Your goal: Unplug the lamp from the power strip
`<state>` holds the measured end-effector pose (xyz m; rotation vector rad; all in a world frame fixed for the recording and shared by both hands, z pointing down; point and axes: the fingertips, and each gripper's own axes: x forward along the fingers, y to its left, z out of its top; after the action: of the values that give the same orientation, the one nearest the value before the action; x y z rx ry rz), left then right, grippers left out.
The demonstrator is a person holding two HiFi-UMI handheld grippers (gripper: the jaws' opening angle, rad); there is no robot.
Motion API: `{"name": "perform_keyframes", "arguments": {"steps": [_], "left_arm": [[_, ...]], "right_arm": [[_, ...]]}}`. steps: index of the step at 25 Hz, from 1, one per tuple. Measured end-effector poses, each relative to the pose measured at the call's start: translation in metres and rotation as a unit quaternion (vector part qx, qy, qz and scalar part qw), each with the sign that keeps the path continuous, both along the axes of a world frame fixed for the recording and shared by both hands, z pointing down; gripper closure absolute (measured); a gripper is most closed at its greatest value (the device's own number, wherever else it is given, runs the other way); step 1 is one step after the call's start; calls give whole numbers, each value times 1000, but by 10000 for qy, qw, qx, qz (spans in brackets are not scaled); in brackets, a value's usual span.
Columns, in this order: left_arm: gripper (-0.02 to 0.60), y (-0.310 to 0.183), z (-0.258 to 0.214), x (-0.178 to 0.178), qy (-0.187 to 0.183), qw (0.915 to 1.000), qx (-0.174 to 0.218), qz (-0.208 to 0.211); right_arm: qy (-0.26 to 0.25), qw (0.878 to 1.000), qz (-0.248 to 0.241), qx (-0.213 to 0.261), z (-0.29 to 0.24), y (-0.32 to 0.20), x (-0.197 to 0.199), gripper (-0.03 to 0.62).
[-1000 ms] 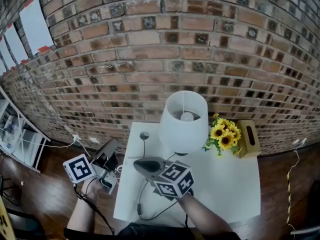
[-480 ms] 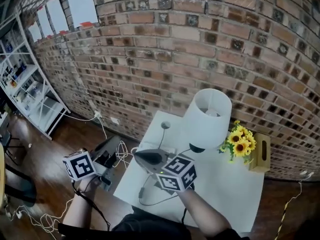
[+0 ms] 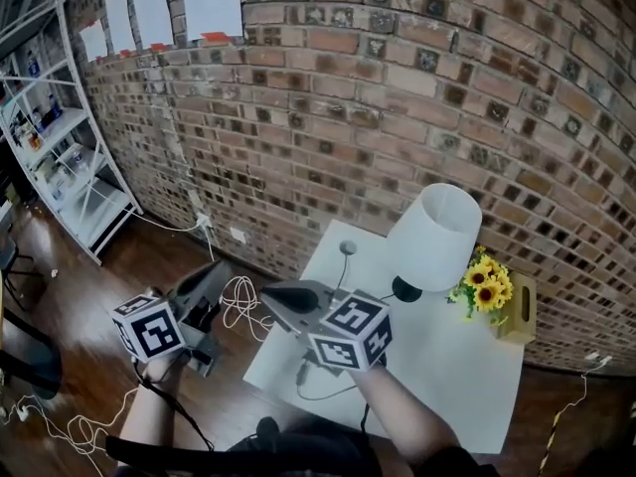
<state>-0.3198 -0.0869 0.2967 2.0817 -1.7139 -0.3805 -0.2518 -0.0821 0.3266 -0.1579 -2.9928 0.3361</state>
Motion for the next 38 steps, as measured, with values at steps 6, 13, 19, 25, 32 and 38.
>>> {"name": "perform_keyframes", "arguments": {"steps": [6, 13, 19, 25, 32, 38], "left_arm": [[566, 45, -9, -44, 199, 9995, 186, 131], [566, 72, 10, -68, 753, 9955, 240, 532], [568, 54, 29, -32, 1107, 9851, 257, 1289], [568, 28, 19, 42, 987, 9730, 250, 2072], [567, 18, 1, 138, 645, 9626, 318, 2612], [566, 23, -9, 222, 428, 9605, 391, 2721]], "right_arm": [[30, 10000, 74, -30, -7, 41, -46, 592], [312, 9990, 312, 33, 5, 79, -65, 592], [634, 9939, 809, 409, 14, 90, -27, 592], [389, 9847, 1644, 421, -9, 68, 39, 592], [144, 9743, 2177, 551, -24, 62, 125, 592], [20, 9699, 2381, 516, -25, 67, 209, 592]]}}
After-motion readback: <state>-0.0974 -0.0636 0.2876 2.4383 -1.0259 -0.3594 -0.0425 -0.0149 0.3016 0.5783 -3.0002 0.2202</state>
